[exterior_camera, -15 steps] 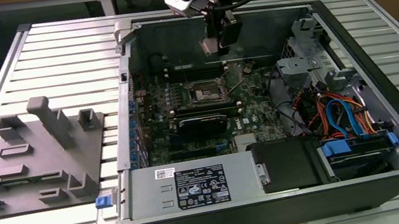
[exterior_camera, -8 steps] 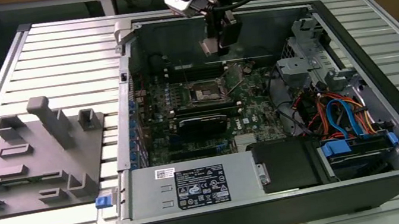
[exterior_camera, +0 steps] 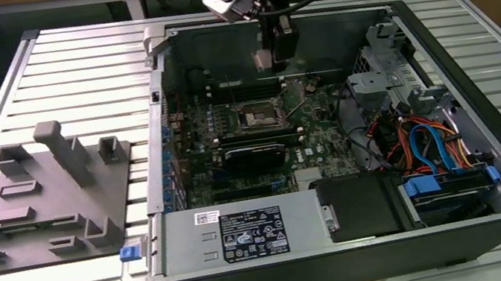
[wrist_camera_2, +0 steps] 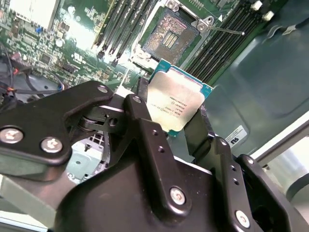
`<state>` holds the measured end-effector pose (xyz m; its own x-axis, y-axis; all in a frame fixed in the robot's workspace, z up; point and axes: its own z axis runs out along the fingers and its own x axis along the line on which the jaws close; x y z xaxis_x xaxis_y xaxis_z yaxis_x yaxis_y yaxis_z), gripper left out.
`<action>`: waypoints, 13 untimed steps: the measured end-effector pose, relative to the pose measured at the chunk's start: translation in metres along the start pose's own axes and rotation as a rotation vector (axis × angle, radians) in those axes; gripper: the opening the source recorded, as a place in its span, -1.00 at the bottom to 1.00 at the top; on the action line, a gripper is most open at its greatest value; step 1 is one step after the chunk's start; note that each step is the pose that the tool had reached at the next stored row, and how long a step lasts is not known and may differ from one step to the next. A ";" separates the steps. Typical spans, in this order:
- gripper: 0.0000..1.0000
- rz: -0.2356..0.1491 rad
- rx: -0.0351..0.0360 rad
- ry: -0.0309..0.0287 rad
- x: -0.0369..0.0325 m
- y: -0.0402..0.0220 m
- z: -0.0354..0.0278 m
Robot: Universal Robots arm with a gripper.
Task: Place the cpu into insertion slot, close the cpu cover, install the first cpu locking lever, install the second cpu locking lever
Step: 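Place the cpu into insertion slot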
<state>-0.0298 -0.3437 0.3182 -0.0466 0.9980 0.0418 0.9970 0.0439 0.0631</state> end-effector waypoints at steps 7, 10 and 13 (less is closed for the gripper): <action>0.08 0.026 0.0006 -0.0478 -0.0001 -0.0002 0.0030; 0.08 0.029 0.0007 -0.0510 -0.0002 -0.0004 0.0056; 0.08 0.033 0.0006 -0.0512 -0.0004 -0.0007 0.0102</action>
<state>-0.0298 -0.3437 0.3080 -0.0107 0.9999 -0.0073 0.9980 0.0112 0.0619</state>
